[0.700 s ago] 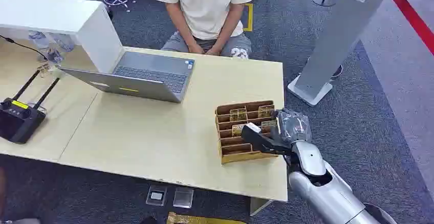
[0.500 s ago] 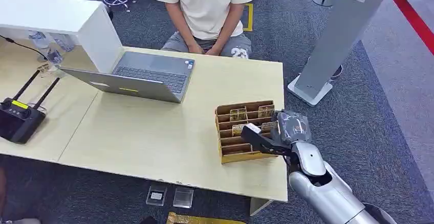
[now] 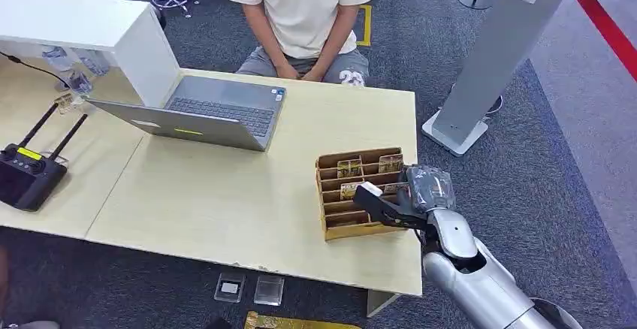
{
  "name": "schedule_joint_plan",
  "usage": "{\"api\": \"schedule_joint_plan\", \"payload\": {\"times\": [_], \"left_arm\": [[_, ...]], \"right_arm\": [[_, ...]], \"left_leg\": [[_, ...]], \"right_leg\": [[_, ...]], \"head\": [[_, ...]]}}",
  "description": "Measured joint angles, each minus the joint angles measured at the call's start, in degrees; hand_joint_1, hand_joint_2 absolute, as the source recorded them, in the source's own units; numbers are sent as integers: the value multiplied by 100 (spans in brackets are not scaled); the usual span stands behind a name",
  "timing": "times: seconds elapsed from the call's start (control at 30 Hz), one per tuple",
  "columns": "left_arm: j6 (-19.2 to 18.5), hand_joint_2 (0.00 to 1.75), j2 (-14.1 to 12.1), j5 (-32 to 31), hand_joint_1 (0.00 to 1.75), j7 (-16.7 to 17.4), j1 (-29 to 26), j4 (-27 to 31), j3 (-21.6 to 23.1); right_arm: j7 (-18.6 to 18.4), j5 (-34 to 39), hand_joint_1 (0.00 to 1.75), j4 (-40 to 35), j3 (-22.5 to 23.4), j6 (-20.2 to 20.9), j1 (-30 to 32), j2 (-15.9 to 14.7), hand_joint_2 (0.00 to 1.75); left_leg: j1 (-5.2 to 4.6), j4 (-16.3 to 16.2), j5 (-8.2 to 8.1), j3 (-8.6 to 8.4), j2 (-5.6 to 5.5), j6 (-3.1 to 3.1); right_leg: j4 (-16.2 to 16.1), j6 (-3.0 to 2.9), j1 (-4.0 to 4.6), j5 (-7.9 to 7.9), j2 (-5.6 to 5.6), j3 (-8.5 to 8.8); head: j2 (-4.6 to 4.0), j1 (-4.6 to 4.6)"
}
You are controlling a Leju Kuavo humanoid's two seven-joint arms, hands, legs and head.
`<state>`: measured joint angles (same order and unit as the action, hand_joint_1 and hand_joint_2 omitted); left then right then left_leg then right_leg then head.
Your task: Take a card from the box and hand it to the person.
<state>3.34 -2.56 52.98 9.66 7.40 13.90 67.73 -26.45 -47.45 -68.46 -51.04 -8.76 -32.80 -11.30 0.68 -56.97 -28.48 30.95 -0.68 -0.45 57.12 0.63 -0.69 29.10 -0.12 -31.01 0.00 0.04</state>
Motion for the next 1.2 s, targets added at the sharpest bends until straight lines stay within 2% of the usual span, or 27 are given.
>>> {"api": "schedule_joint_plan", "payload": {"times": [0.1,0.23,0.4,0.43,0.47,0.57,0.63,0.7,0.83,0.97,1.2], "left_arm": [[2,0,0,0,0,0,0,0,0],[2,0,0,0,0,0,-1,0,0],[2,0,-2,0,0,0,-1,0,0],[2,0,-2,0,0,0,-1,0,0],[2,0,-2,0,0,0,-2,0,0],[2,0,-2,0,0,0,-1,0,0],[2,0,-2,0,0,0,-2,0,0],[-20,0,-2,0,0,-2,-2,0,0],[-90,0,-2,0,0,-59,-3,0,0],[-79,0,-2,0,0,-63,-4,0,0],[-59,0,-2,0,0,-63,-4,0,0]], "right_arm": [[-15,2,117,0,0,-11,-1,0,175],[-46,0,105,-13,0,-15,-2,0,175],[-85,-35,108,-135,0,-15,-2,0,175],[-85,-39,110,-162,-2,-15,-2,0,175],[-90,-39,124,-197,-9,-15,0,0,175],[-105,-42,136,-300,-24,-7,9,0,175],[-105,-42,138,-348,-39,2,22,-2,175],[-109,-39,148,-396,-41,31,52,-2,175],[-120,-33,152,-455,-48,70,79,-2,175],[-123,-20,140,-492,-48,96,95,-2,175],[-140,26,152,-518,-50,144,102,-7,175]], "left_leg": [[0,0,0,0,0,0],[0,0,0,0,0,0],[0,0,0,-1,0,0],[0,0,0,0,0,0],[0,0,0,0,0,0],[0,0,0,-1,0,0],[0,0,0,0,0,0],[0,0,0,0,0,0],[0,0,0,-2,0,0],[0,0,0,-3,0,0],[0,0,0,-3,0,0]], "right_leg": [[0,0,0,0,0,0],[0,0,0,0,0,0],[0,0,0,0,0,0],[0,0,0,0,0,0],[0,0,0,0,0,-1],[0,0,0,0,0,-1],[0,0,0,0,0,-1],[0,0,0,0,0,-1],[0,0,0,0,1,0],[0,0,0,0,1,0],[0,0,0,0,2,0]], "head": [[0,2],[0,0],[0,-2],[0,-2],[0,-2],[0,-2],[0,-2],[0,2],[0,0],[0,0],[0,0]]}}
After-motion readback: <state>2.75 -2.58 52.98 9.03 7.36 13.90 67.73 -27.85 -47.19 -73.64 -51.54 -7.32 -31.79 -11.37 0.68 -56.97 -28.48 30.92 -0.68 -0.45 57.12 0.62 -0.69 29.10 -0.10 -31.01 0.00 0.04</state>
